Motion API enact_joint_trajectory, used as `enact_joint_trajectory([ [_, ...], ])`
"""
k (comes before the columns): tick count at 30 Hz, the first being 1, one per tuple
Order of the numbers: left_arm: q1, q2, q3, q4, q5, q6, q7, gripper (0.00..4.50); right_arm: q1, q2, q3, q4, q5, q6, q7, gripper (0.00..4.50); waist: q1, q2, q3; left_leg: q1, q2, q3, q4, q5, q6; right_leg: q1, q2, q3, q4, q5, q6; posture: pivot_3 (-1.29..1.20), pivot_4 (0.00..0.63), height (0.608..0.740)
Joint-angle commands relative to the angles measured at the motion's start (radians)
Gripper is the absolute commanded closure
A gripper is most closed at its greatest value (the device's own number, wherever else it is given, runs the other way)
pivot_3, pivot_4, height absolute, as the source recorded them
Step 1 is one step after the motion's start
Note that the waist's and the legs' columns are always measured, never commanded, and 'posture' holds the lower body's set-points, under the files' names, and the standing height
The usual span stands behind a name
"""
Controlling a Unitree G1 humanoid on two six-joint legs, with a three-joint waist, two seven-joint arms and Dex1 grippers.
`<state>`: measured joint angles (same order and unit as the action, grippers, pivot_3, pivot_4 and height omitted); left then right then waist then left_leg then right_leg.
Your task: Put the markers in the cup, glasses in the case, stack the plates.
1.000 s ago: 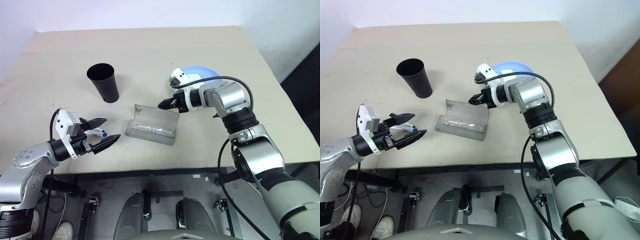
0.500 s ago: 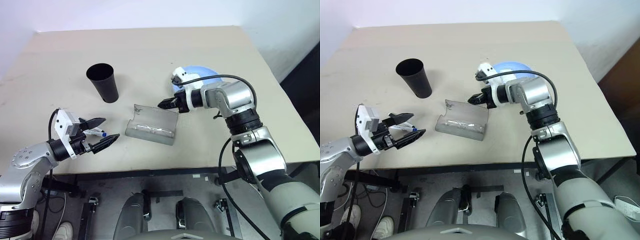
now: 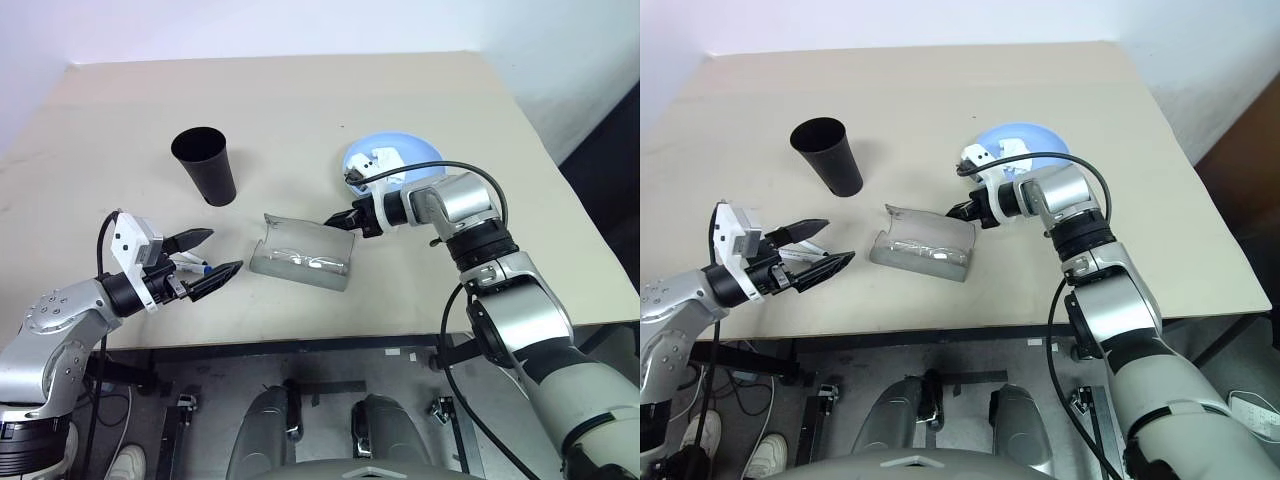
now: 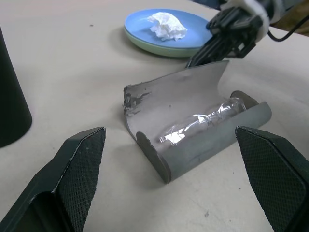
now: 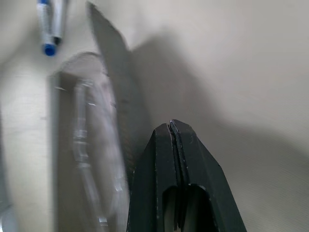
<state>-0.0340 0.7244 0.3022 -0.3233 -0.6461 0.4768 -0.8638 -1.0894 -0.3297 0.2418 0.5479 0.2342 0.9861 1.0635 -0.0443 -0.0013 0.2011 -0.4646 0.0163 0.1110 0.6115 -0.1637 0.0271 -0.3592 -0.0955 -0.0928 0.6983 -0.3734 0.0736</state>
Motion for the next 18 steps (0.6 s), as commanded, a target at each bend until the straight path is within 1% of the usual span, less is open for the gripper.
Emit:
enact_joint_trajectory([
  [1, 0.000, 0.017, 0.037, -0.015, -0.010, -0.005, -0.004, 0.00, 0.011, -0.017, -0.005, -0.148, 0.054, 0.058, 0.031, 4.48, 0.000, 0.000, 0.000, 0.000, 0.000, 0.000, 0.000, 0.000, 0.000, 0.000, 0.000, 0.000, 0.000, 0.000, 0.000, 0.00, 0.150, 0.707],
  [7, 0.004, 0.010, 0.032, -0.017, 0.001, -0.013, 0.003, 0.00, 0.097, -0.033, 0.041, -0.318, 0.090, 0.138, 0.020, 4.48, 0.002, 0.000, 0.000, 0.000, 0.000, 0.000, 0.000, -0.002, 0.003, -0.004, -0.001, 0.000, 0.000, 0.000, 0.000, 0.00, 0.150, 0.707],
  [12, 0.020, 0.004, 0.028, -0.039, -0.001, -0.011, 0.007, 0.00, 0.163, -0.032, 0.095, -0.361, 0.077, 0.145, -0.014, 4.48, 0.001, 0.000, 0.000, 0.000, 0.000, 0.000, 0.000, -0.002, 0.003, -0.004, -0.001, 0.000, 0.000, 0.000, 0.000, 0.00, 0.150, 0.707],
  [18, 0.027, 0.012, 0.036, -0.029, -0.004, -0.013, -0.005, 0.00, 0.181, -0.049, 0.115, -0.396, 0.084, 0.135, -0.022, 4.48, 0.001, 0.000, 0.000, 0.000, 0.000, 0.000, 0.000, -0.002, 0.003, -0.004, -0.001, 0.000, 0.000, 0.000, 0.000, 0.00, 0.150, 0.707],
])
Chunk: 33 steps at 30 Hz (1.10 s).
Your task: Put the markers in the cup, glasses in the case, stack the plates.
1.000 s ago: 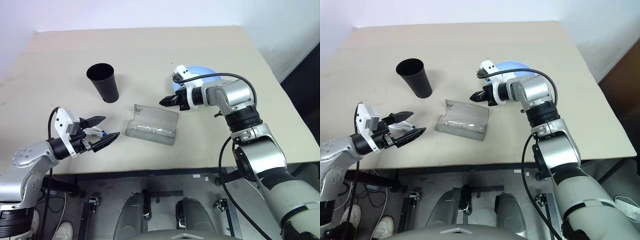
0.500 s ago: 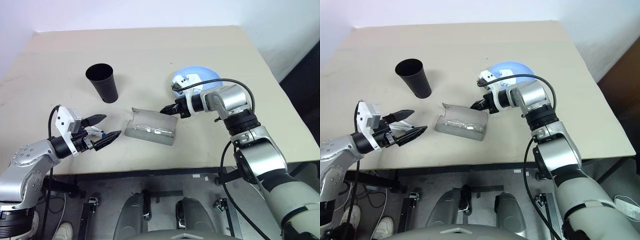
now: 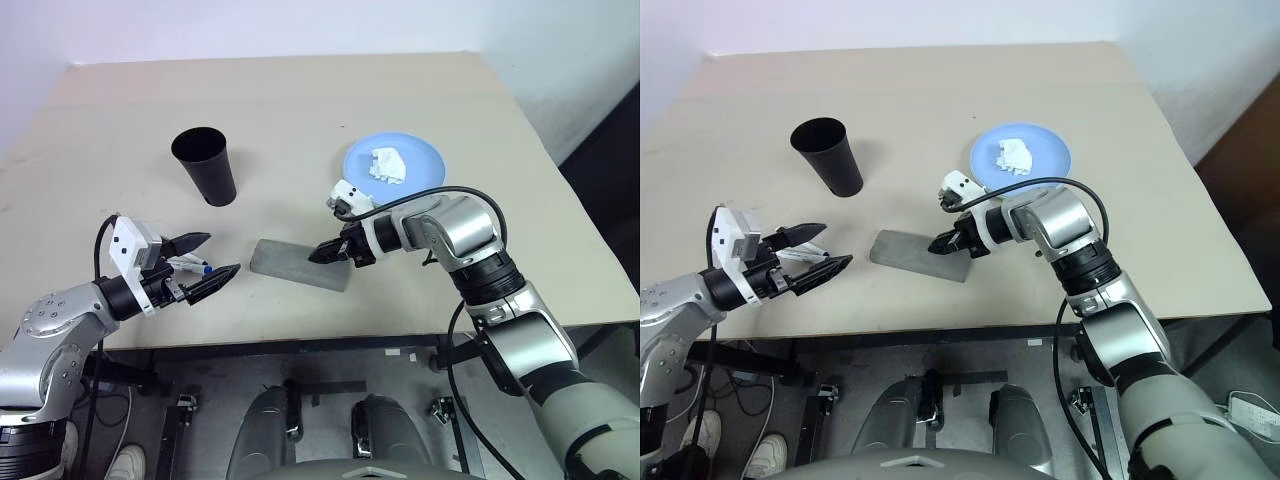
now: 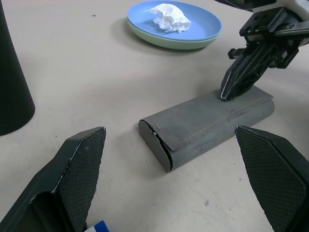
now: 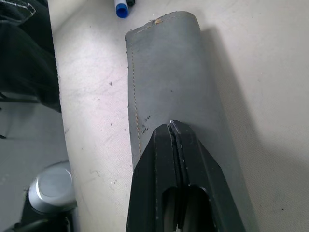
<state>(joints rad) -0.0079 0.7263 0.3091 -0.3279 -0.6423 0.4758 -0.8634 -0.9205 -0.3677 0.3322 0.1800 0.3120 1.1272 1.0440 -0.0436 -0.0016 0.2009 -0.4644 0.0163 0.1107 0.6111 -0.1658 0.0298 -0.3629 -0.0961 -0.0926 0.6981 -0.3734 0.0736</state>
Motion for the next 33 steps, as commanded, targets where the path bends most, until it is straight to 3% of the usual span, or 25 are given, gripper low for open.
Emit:
enact_joint_trajectory([
  [1, -0.001, 0.011, 0.029, -0.019, -0.008, -0.013, -0.008, 0.00, 0.020, -0.019, 0.039, -0.028, -0.006, -0.029, -0.003, 4.48, 0.000, 0.000, 0.000, 0.000, 0.000, 0.000, 0.000, 0.000, 0.000, 0.000, 0.000, 0.000, 0.000, 0.000, 0.000, 0.00, 0.150, 0.707],
  [5, -0.010, 0.012, 0.033, 0.005, -0.004, -0.020, -0.015, 0.00, 0.054, -0.047, 0.076, -0.054, -0.038, -0.120, -0.005, 4.48, 0.000, 0.000, 0.000, 0.001, 0.000, 0.000, 0.000, -0.001, 0.001, 0.001, 0.000, 0.000, 0.000, 0.000, 0.000, 0.00, 0.150, 0.707],
  [15, 0.023, 0.045, 0.096, 0.071, -0.005, -0.040, -0.065, 0.00, 0.055, -0.057, -0.043, -0.179, 0.054, -0.225, 0.027, 4.48, 0.000, 0.000, 0.000, 0.000, 0.000, 0.000, 0.000, -0.001, 0.001, 0.000, 0.000, 0.000, -0.001, 0.000, 0.000, 0.00, 0.150, 0.707],
  [33, 0.102, 0.171, 0.224, 0.285, 0.022, -0.023, -0.155, 0.00, 0.010, -0.021, -0.077, -0.056, 0.027, -0.328, -0.032, 4.48, 0.000, 0.000, 0.000, -0.003, 0.000, 0.000, -0.005, -0.001, 0.001, -0.004, -0.001, 0.000, -0.005, 0.000, 0.000, 0.00, 0.150, 0.707],
])
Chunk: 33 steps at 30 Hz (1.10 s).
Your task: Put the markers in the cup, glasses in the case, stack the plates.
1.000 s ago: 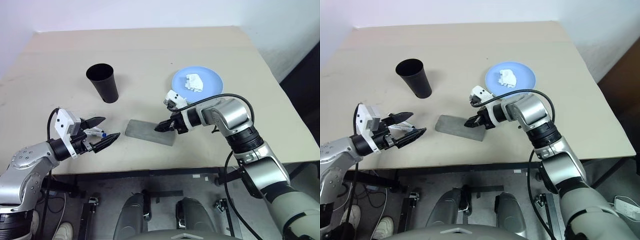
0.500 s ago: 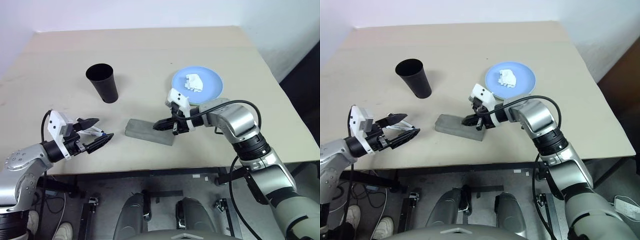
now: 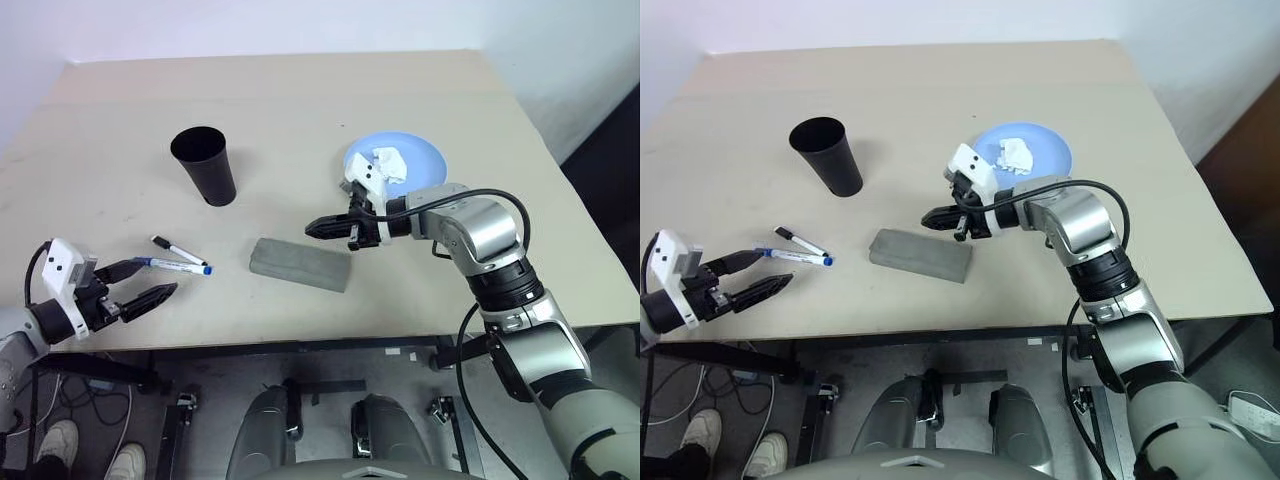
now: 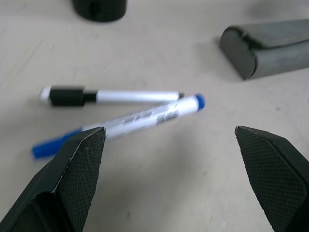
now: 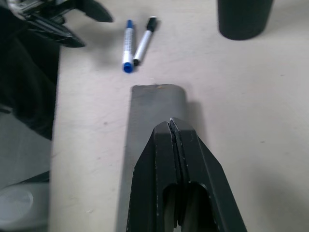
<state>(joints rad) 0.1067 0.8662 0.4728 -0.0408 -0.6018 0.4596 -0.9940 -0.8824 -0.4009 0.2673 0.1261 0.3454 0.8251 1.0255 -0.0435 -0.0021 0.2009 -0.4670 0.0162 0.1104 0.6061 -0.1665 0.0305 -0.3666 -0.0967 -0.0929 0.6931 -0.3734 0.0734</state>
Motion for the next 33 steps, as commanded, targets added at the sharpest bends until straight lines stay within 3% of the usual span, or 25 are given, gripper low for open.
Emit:
enact_joint_trajectory([
  [1, -0.026, 0.038, 0.059, 0.014, 0.005, -0.037, -0.025, 0.00, -0.030, 0.015, -0.014, 0.002, -0.009, -0.029, -0.020, 4.48, 0.000, 0.000, 0.000, 0.000, 0.000, 0.000, 0.000, 0.000, 0.000, 0.000, 0.000, 0.000, 0.000, 0.000, 0.000, 0.00, 0.150, 0.707],
  [8, -0.161, 0.111, -0.026, 0.186, 0.137, -0.247, -0.132, 0.00, -0.041, 0.036, -0.035, 0.017, 0.004, 0.012, -0.047, 4.48, -0.001, 0.000, 0.000, -0.001, 0.000, 0.000, 0.000, 0.002, -0.003, -0.001, 0.000, 0.000, -0.001, 0.001, -0.001, 0.00, 0.150, 0.707],
  [15, -0.381, 0.190, -0.240, 0.422, 0.291, -0.435, -0.331, 0.00, -0.050, 0.041, -0.066, 0.020, 0.024, 0.066, -0.079, 4.48, 0.000, 0.000, 0.000, -0.007, 0.000, 0.000, 0.001, 0.003, -0.004, -0.006, 0.001, -0.001, -0.001, 0.001, -0.001, 0.00, 0.150, 0.707],
  [20, -0.576, 0.195, -0.380, 0.611, 0.388, -0.545, -0.469, 0.00, -0.037, 0.030, -0.081, 0.002, 0.033, 0.087, -0.100, 4.48, 0.000, -0.001, 0.000, -0.013, 0.000, 0.001, 0.005, 0.006, 0.000, -0.006, 0.001, -0.002, 0.003, 0.001, -0.001, 0.00, 0.150, 0.707],
  [28, -0.771, 0.176, -0.516, 0.787, 0.462, -0.606, -0.615, 0.00, -0.015, 0.016, -0.097, -0.033, 0.044, 0.120, -0.135, 4.48, -0.001, -0.001, 0.000, -0.012, 0.000, 0.001, 0.008, 0.007, 0.002, -0.007, 0.001, -0.002, 0.008, 0.001, 0.000, 0.00, 0.150, 0.707],
  [33, -0.831, 0.197, -0.632, 0.810, 0.426, -0.626, -0.620, 0.00, -0.002, 0.011, -0.104, -0.058, 0.054, 0.139, -0.149, 4.48, -0.001, -0.002, 0.000, -0.012, 0.000, 0.001, 0.008, 0.008, 0.003, -0.007, 0.001, -0.001, 0.008, 0.001, 0.000, 0.00, 0.150, 0.707],
])
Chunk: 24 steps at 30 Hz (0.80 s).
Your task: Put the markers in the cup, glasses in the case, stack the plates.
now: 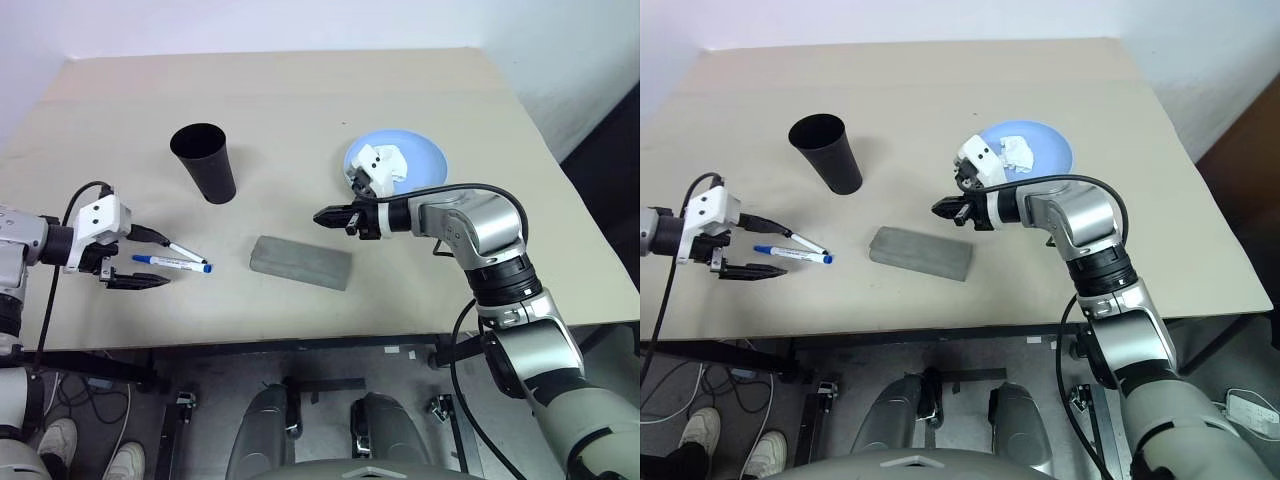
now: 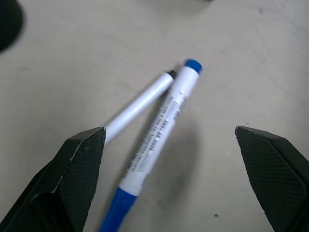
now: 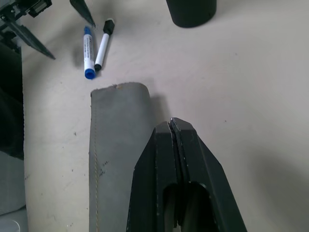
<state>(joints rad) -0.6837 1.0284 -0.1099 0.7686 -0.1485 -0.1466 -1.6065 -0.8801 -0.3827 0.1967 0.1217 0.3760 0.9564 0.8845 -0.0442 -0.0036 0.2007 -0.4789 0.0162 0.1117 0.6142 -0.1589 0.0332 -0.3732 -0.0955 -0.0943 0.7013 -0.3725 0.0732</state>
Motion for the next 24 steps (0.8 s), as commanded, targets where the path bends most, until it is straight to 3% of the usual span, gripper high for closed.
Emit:
enact_joint_trajectory([
  [1, -0.053, 0.038, -0.071, 0.003, -0.029, -0.028, -0.008, 0.00, -0.002, -0.008, -0.034, -0.057, 0.023, 0.009, -0.012, 4.48, 0.000, 0.000, 0.000, 0.000, 0.000, 0.000, 0.000, 0.000, 0.000, 0.000, 0.000, 0.000, 0.000, 0.000, 0.000, 0.00, 0.150, 0.707],
  [8, -0.091, 0.043, -0.191, 0.051, -0.024, -0.072, -0.008, 0.00, 0.006, -0.009, -0.035, -0.059, 0.019, 0.016, -0.029, 4.48, -0.001, 0.000, 0.000, 0.000, 0.000, 0.000, 0.001, 0.001, 0.001, 0.000, 0.000, 0.000, 0.001, 0.001, 0.001, 0.00, 0.150, 0.707],
  [11, -0.106, 0.044, -0.248, 0.062, -0.030, -0.081, -0.008, 0.62, 0.007, -0.011, -0.034, -0.059, 0.017, 0.016, -0.033, 4.50, 0.000, 0.000, 0.000, 0.000, 0.000, 0.000, 0.001, 0.001, 0.002, 0.000, 0.000, 0.000, 0.001, 0.001, 0.001, 0.00, 0.150, 0.707],
  [21, -0.163, 0.029, -0.335, 0.173, 0.048, -0.208, -0.008, 4.06, 0.010, -0.015, -0.028, -0.059, 0.012, 0.021, -0.045, 4.50, -0.002, 0.000, 0.000, 0.000, 0.000, 0.000, 0.003, 0.001, 0.002, 0.000, 0.000, 0.000, 0.002, 0.002, 0.002, 0.00, 0.150, 0.707],
  [24, -0.166, 0.027, -0.326, 0.180, 0.074, -0.241, -0.008, 4.06, 0.017, -0.019, -0.015, -0.060, 0.003, 0.017, -0.049, 4.50, -0.001, 0.000, 0.000, 0.000, 0.000, 0.000, 0.003, 0.001, 0.002, 0.000, 0.000, 0.000, 0.002, 0.002, 0.002, 0.00, 0.150, 0.707],
])
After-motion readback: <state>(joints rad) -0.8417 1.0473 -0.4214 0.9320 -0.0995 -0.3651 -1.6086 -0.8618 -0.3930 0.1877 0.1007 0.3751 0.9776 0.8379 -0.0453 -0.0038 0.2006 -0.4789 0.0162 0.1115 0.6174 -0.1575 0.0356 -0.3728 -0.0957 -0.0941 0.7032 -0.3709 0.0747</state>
